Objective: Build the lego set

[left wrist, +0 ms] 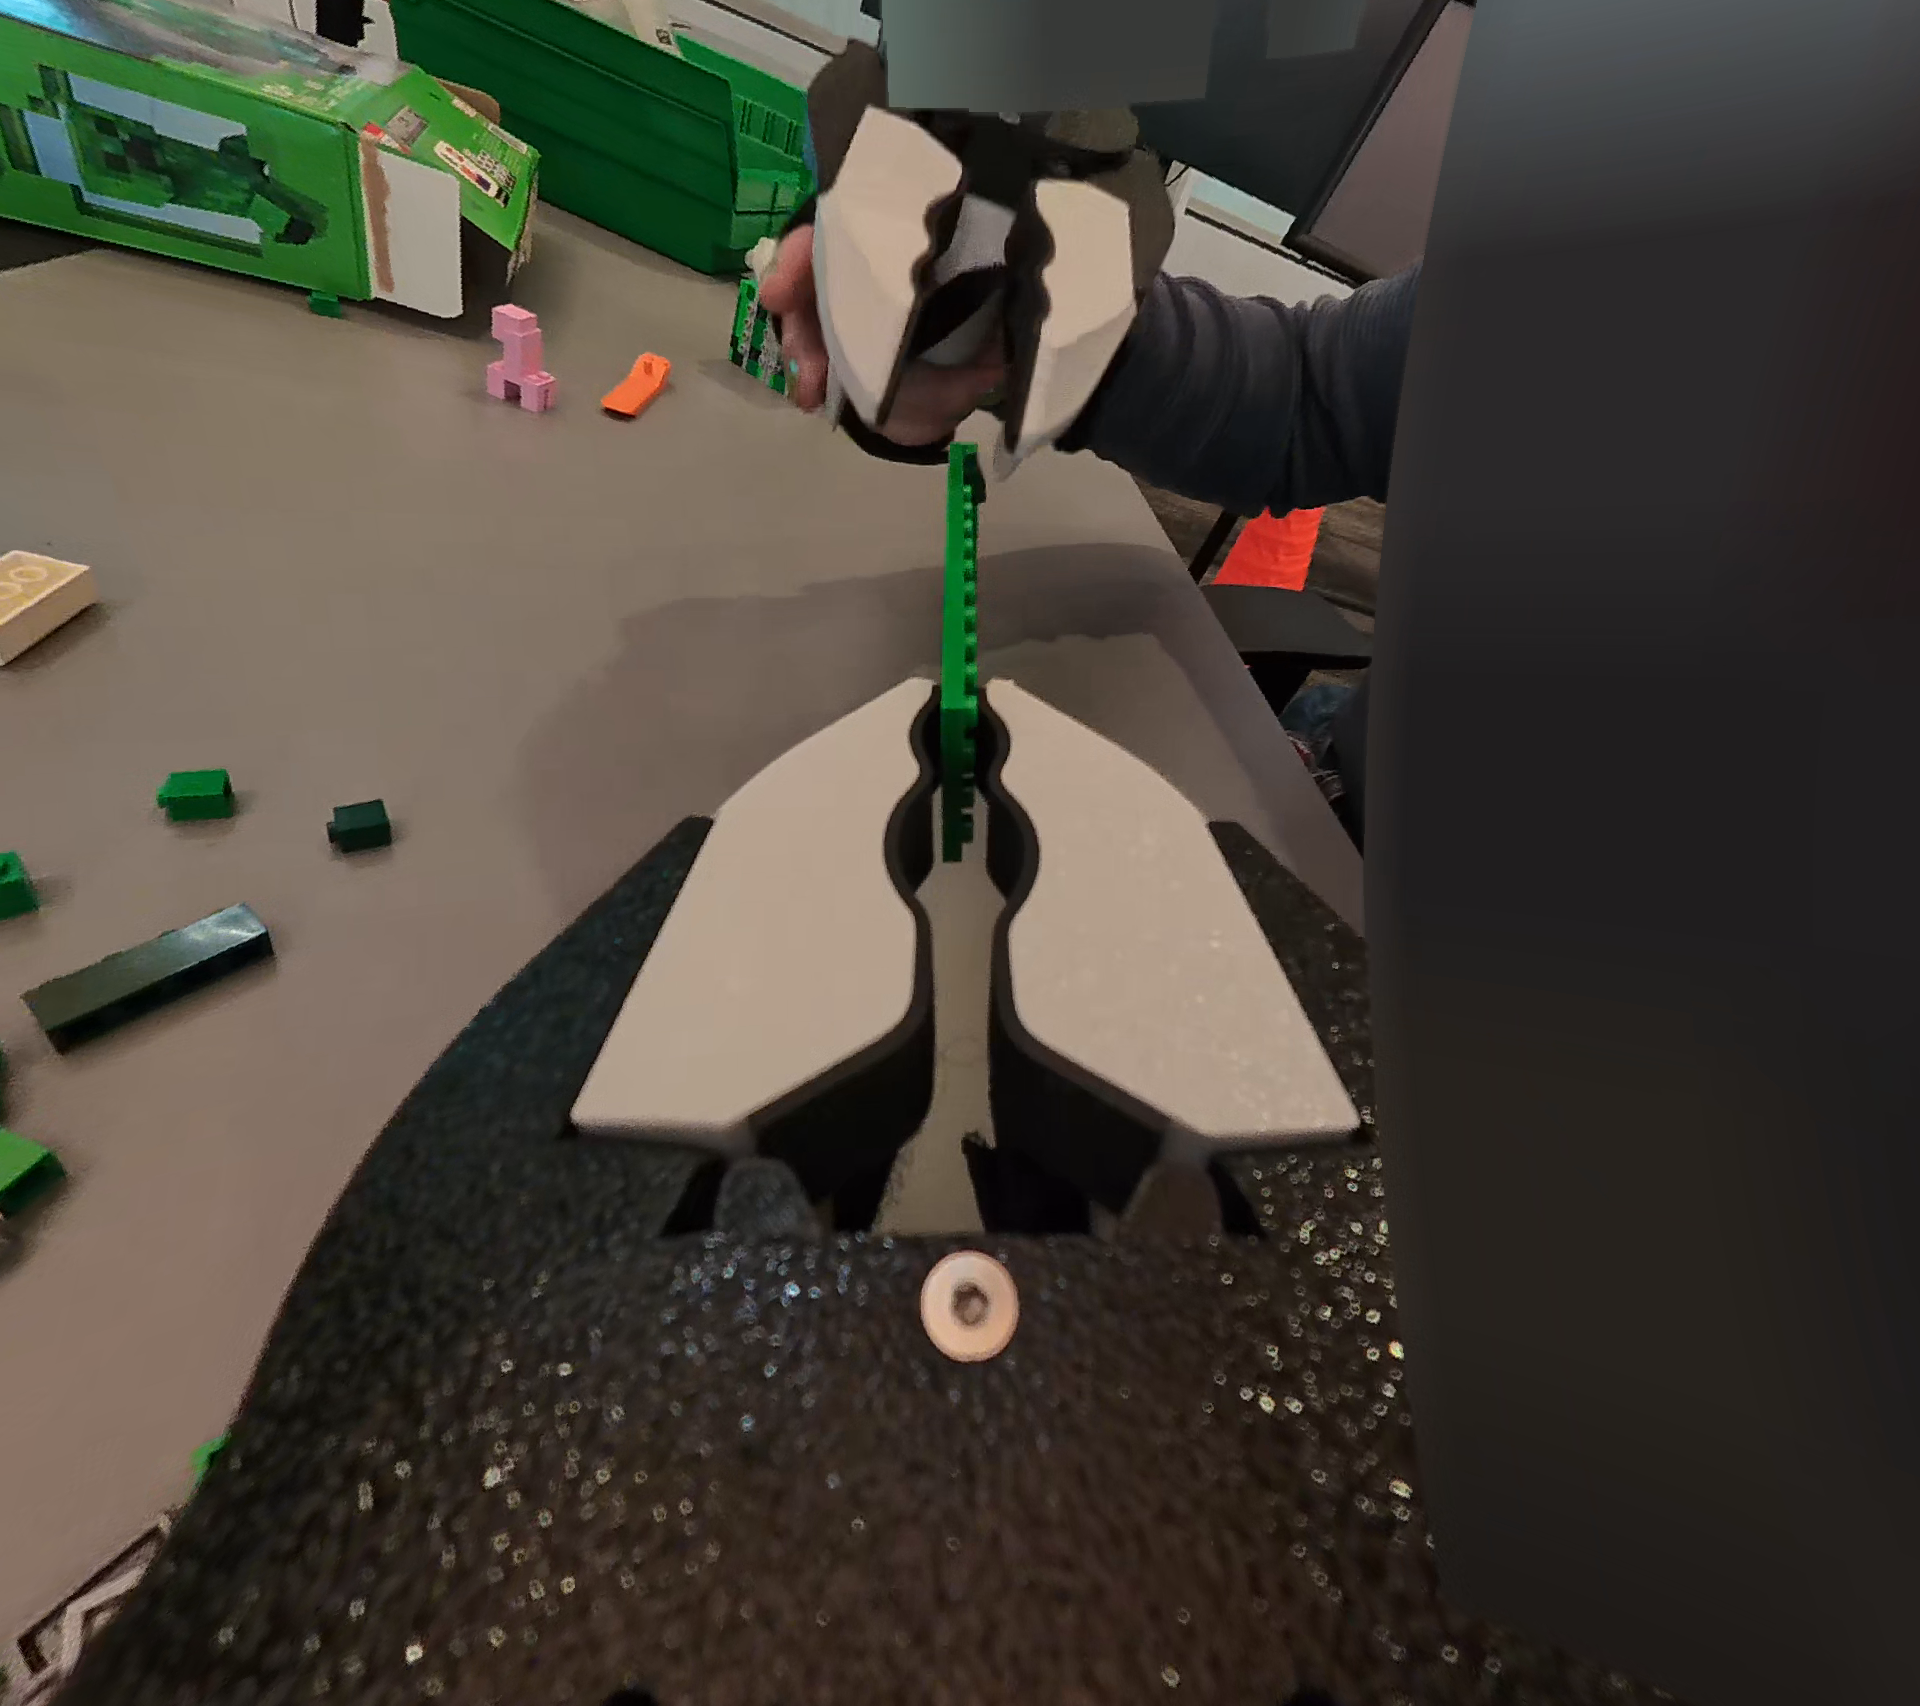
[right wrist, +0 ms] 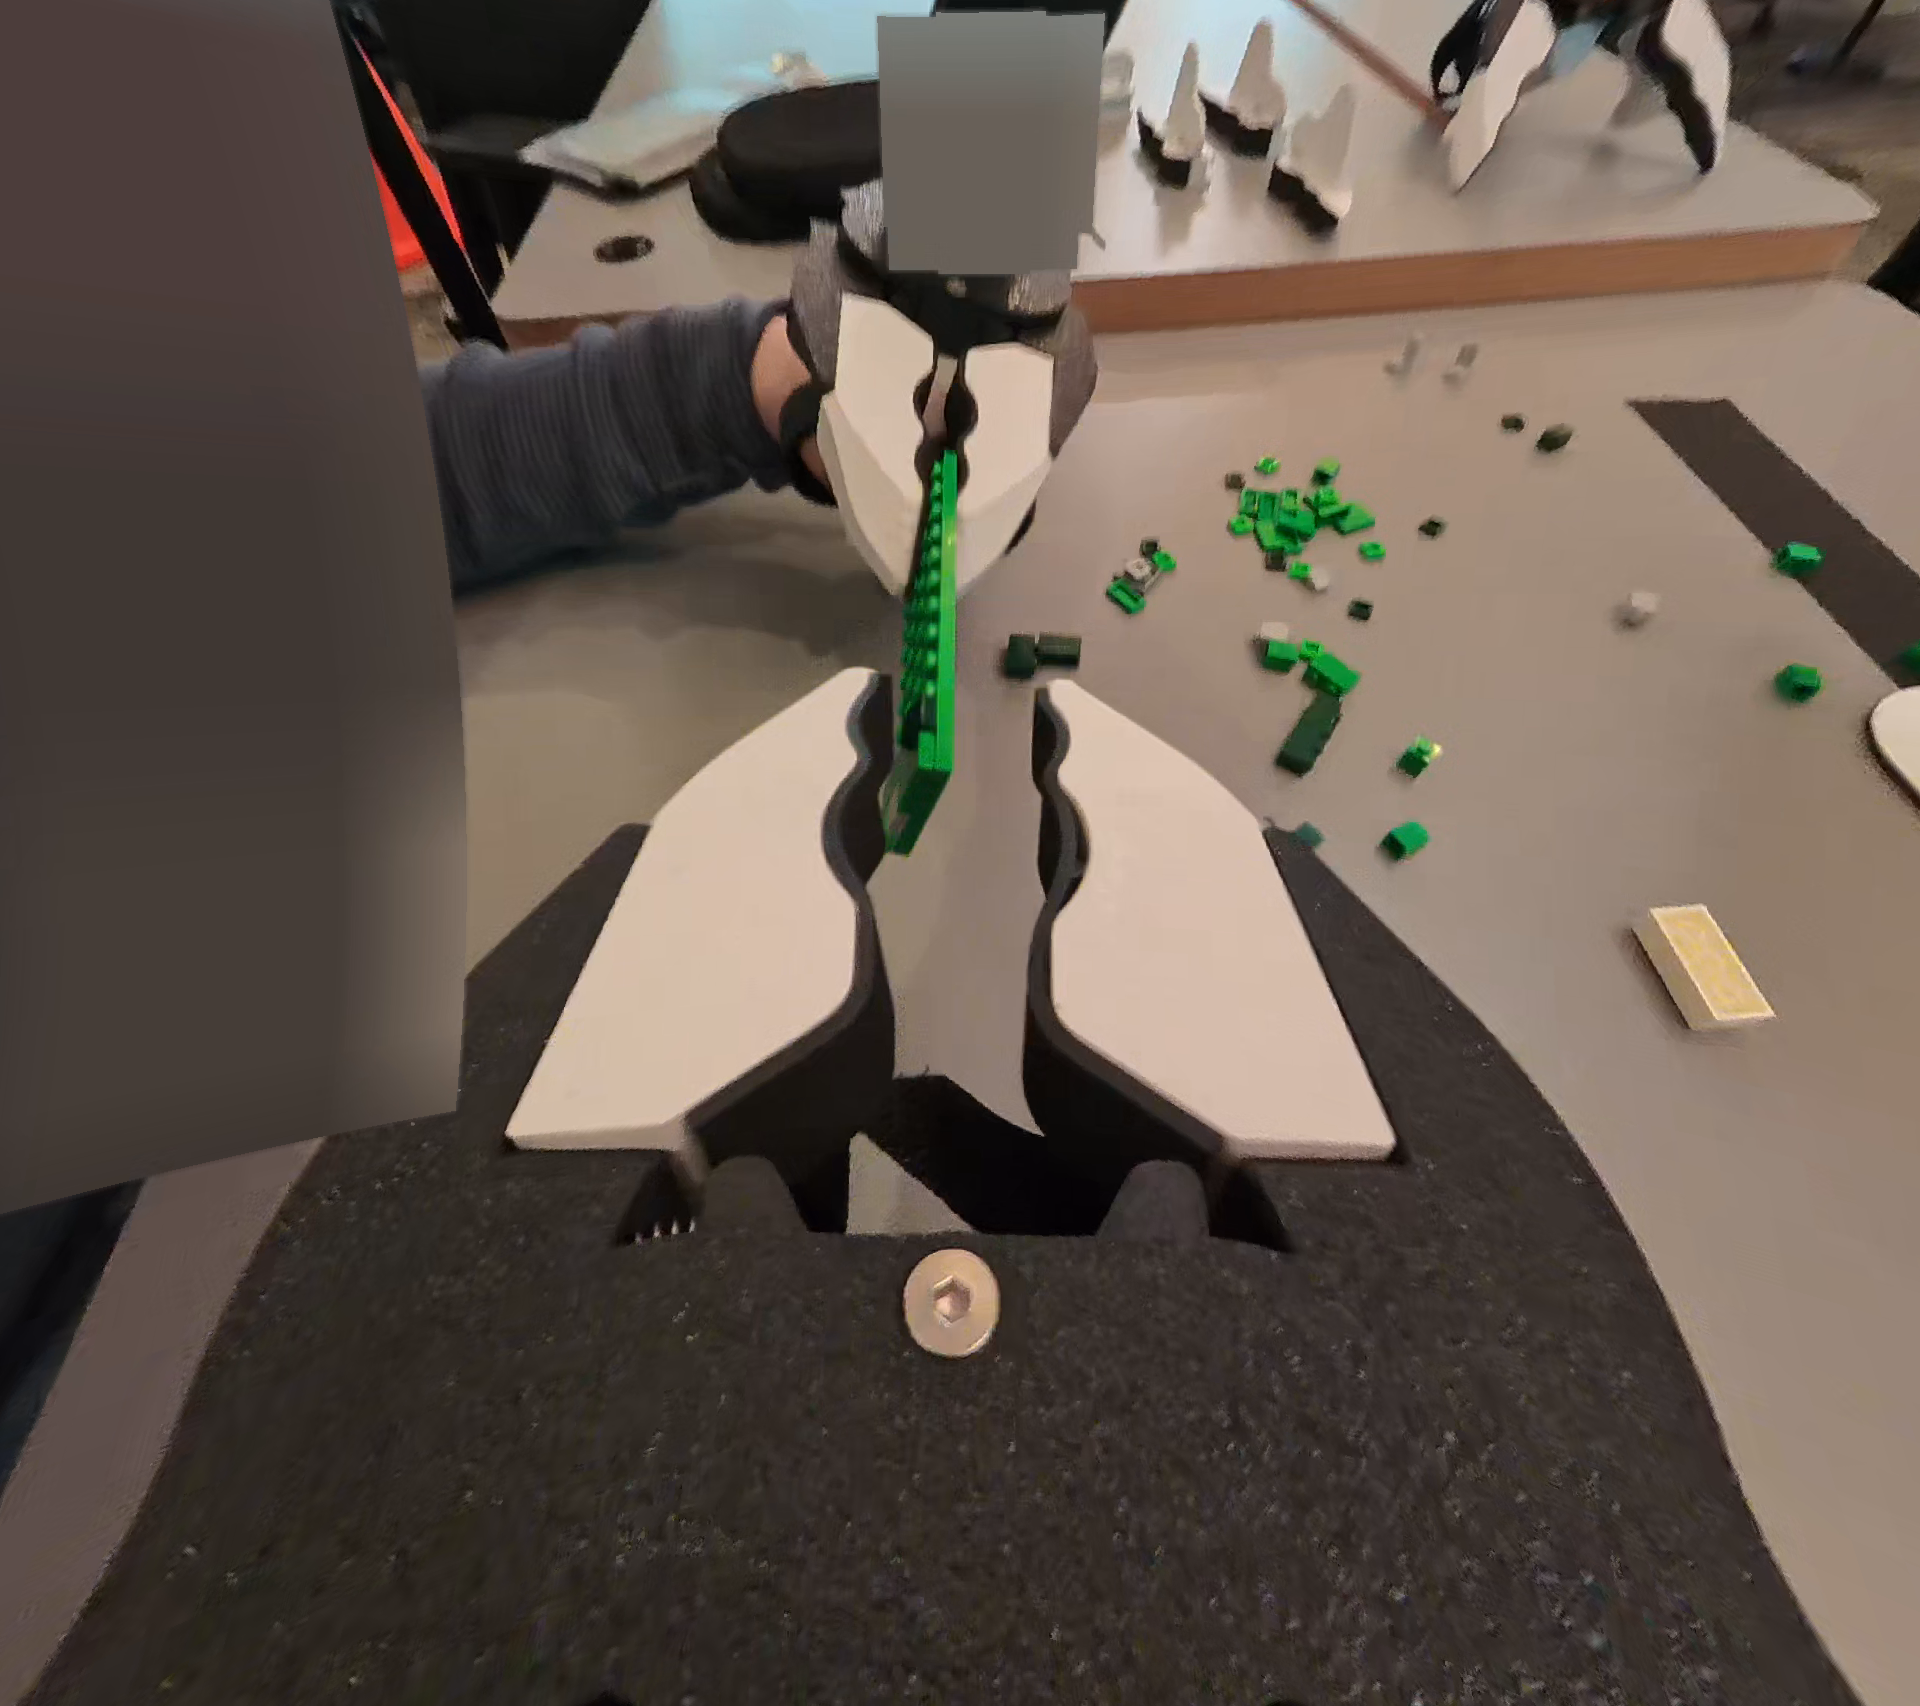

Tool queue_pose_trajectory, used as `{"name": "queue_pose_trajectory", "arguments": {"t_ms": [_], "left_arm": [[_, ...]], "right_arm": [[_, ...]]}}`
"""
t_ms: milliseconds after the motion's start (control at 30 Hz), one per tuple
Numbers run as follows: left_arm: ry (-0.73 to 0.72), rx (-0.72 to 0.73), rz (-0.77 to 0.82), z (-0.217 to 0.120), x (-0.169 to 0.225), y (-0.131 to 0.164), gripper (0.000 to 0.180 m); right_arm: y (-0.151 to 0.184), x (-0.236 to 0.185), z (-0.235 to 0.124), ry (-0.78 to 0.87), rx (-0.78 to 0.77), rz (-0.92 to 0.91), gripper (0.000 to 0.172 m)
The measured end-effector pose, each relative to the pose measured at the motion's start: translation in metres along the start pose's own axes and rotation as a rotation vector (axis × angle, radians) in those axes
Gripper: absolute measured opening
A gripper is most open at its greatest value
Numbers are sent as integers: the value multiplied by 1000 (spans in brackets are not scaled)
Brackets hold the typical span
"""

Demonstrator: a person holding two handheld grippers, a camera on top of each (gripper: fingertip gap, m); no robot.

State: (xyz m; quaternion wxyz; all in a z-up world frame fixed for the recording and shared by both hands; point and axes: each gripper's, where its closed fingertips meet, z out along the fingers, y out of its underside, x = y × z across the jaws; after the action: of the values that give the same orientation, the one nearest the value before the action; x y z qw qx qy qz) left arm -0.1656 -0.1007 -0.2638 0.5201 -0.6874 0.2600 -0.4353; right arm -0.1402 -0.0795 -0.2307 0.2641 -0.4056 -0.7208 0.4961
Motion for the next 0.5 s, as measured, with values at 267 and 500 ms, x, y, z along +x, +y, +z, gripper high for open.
{"name": "queue_pose_trajectory", "arguments": {"t_ms": [267,500], "left_arm": [[-4,7,39,0,2,-3,4],[1,33,87,-2,6,-7,4]], "right_arm": [[7,-6,6,-12,-68,10,9],[3,-13,4,9,-47,-141,9]]}}
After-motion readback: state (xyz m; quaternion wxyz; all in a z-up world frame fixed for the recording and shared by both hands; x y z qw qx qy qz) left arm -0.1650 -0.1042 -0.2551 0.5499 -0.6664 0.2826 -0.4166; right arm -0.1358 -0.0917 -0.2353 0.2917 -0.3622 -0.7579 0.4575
